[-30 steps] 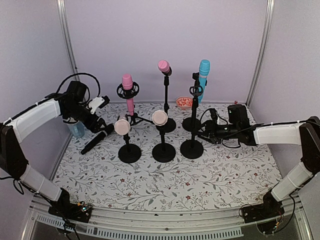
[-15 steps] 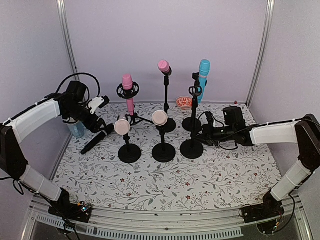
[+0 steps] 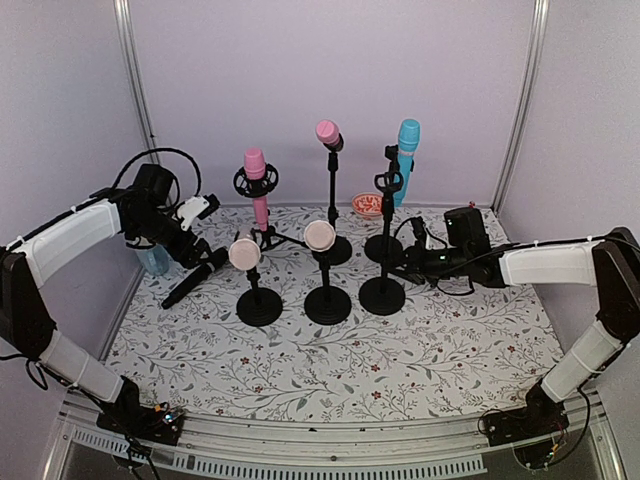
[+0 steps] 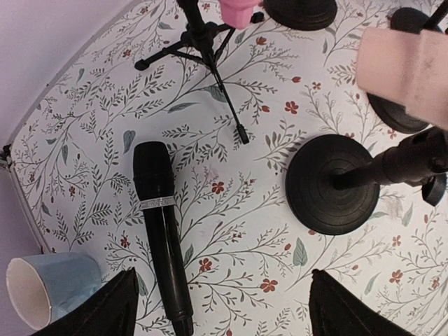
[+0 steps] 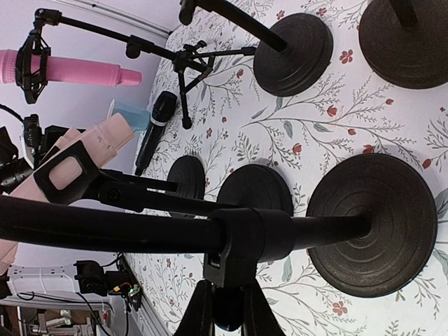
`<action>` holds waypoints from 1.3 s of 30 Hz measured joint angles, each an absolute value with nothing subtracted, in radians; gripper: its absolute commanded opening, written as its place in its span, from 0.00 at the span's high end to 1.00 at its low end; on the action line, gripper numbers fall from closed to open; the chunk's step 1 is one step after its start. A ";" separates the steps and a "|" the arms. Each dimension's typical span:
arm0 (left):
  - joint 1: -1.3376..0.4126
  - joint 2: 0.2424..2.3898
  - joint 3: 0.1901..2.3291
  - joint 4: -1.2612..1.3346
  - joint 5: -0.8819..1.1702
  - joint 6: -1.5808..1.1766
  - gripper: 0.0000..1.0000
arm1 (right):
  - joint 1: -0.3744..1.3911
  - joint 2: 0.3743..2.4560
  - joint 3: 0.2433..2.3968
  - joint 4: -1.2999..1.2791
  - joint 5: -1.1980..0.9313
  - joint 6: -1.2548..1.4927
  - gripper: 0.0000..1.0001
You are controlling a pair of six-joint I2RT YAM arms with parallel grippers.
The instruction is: Remove the microphone from the stand
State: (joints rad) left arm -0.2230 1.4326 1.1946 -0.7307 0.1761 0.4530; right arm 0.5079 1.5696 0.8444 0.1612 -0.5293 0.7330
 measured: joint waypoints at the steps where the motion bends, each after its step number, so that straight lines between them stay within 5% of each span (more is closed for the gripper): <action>1: -0.223 1.433 1.195 -0.731 0.176 0.454 0.15 | 0.509 1.567 0.844 0.157 -0.524 0.727 1.00; 20: -0.224 1.433 1.195 -0.732 0.192 0.460 0.15 | 0.601 1.507 0.847 0.054 -0.228 0.511 0.99; 25: -0.224 1.433 1.195 -0.735 0.194 0.463 0.15 | 0.614 1.497 0.850 0.044 -0.177 0.482 0.49; 28: -0.224 1.433 1.195 -0.739 0.194 0.464 0.15 | 0.614 1.460 0.824 0.031 -0.143 0.467 0.32; 36: -0.225 1.433 1.195 -0.746 0.199 0.465 0.15 | 0.614 1.252 0.728 0.106 -0.134 0.429 0.02; 39: -0.225 1.433 1.195 -0.747 0.204 0.465 0.15 | 0.616 1.224 0.725 0.144 -0.133 0.396 0.01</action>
